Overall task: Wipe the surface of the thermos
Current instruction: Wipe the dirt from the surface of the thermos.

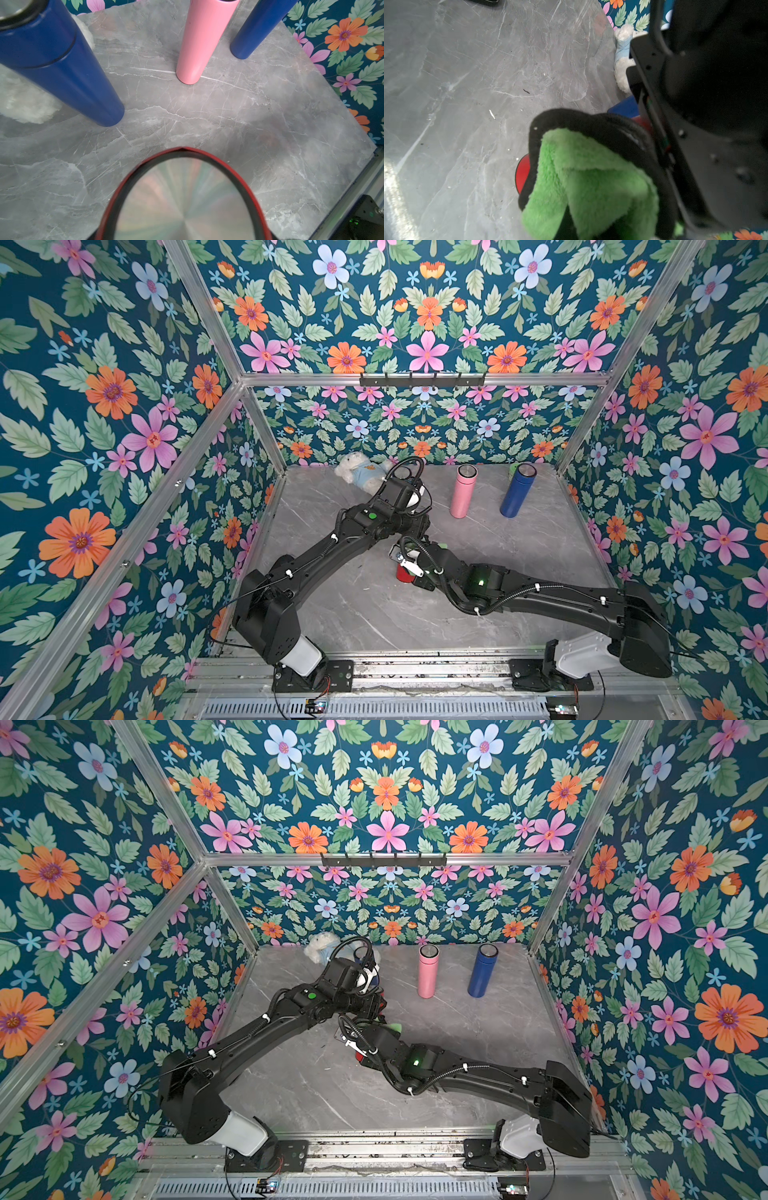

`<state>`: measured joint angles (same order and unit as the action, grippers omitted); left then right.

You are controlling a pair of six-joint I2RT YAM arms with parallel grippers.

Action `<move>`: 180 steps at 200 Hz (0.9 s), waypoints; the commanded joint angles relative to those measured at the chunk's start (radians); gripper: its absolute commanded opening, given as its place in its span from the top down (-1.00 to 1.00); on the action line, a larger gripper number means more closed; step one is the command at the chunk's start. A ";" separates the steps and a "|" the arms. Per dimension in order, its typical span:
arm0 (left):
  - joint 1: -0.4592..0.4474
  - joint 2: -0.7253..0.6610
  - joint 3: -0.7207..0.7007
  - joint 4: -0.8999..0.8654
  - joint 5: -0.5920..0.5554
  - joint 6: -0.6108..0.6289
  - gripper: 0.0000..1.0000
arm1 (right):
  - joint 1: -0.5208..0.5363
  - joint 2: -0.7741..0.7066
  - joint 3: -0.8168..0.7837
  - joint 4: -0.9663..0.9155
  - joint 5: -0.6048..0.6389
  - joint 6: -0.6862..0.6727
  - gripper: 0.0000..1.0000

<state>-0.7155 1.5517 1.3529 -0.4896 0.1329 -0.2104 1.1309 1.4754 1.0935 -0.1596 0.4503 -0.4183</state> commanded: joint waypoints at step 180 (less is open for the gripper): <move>-0.001 0.216 0.302 -0.495 0.005 0.121 1.00 | 0.055 0.121 -0.028 0.205 0.364 -0.405 1.00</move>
<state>-0.7147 1.7523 1.6180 -0.8486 0.1390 -0.1280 1.1797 1.6215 1.0554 -0.0891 0.7040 -0.6815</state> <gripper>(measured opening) 0.669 0.109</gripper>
